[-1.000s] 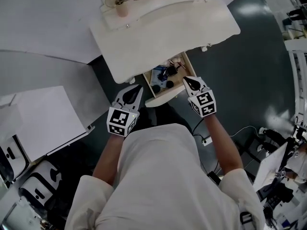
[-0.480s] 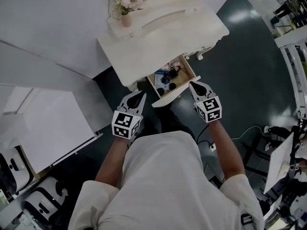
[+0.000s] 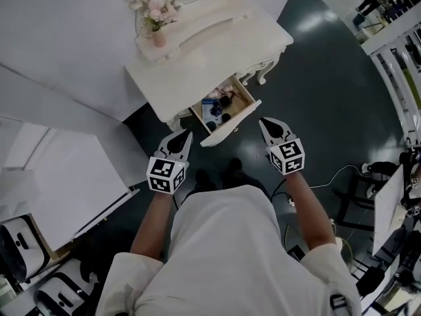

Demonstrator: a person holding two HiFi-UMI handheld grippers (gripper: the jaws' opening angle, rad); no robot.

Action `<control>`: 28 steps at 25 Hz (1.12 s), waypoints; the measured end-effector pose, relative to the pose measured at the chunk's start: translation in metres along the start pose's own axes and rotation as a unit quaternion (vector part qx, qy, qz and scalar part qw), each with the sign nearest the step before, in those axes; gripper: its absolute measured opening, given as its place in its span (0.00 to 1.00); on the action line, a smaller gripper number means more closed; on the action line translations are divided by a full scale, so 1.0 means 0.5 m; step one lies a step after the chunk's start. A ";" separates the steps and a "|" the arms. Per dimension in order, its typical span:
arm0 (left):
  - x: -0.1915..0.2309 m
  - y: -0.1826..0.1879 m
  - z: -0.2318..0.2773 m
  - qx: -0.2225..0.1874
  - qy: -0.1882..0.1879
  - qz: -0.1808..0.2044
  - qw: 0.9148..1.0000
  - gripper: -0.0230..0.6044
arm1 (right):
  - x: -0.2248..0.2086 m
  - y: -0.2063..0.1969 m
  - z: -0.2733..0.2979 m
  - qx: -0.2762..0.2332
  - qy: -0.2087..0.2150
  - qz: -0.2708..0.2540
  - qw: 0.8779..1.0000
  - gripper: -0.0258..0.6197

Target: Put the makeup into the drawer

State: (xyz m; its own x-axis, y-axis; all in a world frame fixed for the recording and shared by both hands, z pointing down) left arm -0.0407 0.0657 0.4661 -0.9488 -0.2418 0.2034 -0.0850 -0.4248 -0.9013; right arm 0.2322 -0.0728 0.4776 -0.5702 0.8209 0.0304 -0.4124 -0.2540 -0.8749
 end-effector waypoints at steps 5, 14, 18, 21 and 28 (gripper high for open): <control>-0.041 0.002 0.000 -0.007 0.012 -0.004 1.000 0.08 | -0.019 0.001 -0.043 -0.014 0.010 -0.004 1.000 0.08; -0.126 0.038 0.010 -0.033 0.050 -0.012 0.998 0.08 | -0.091 0.024 -0.105 -0.038 0.042 -0.011 0.998 0.08; -0.156 0.053 0.019 -0.045 0.058 -0.011 0.997 0.08 | -0.124 0.033 -0.124 -0.049 0.048 -0.013 0.998 0.08; -0.171 0.060 0.024 -0.050 0.061 -0.010 0.997 0.08 | -0.142 0.040 -0.134 -0.058 0.050 -0.015 0.997 0.08; -0.187 0.084 0.022 -0.058 0.065 -0.004 0.996 0.08 | -0.165 0.061 -0.146 -0.075 0.053 -0.013 0.996 0.08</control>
State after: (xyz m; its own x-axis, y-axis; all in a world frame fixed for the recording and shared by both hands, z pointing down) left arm 0.0479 0.0611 0.4133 -0.9788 -0.1198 0.1662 -0.1204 -0.3204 -0.9396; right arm 0.3185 -0.1111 0.4130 -0.4788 0.8779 0.0092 -0.3112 -0.1599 -0.9368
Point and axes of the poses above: the fingertips, and each gripper's own axes: z forward along the fingers, x to its left, y out of its top, the point moved 7 cm from there along -z, backward along the fingers, and after that the axes turned 1 degree about -y, right-handed, at the moved point
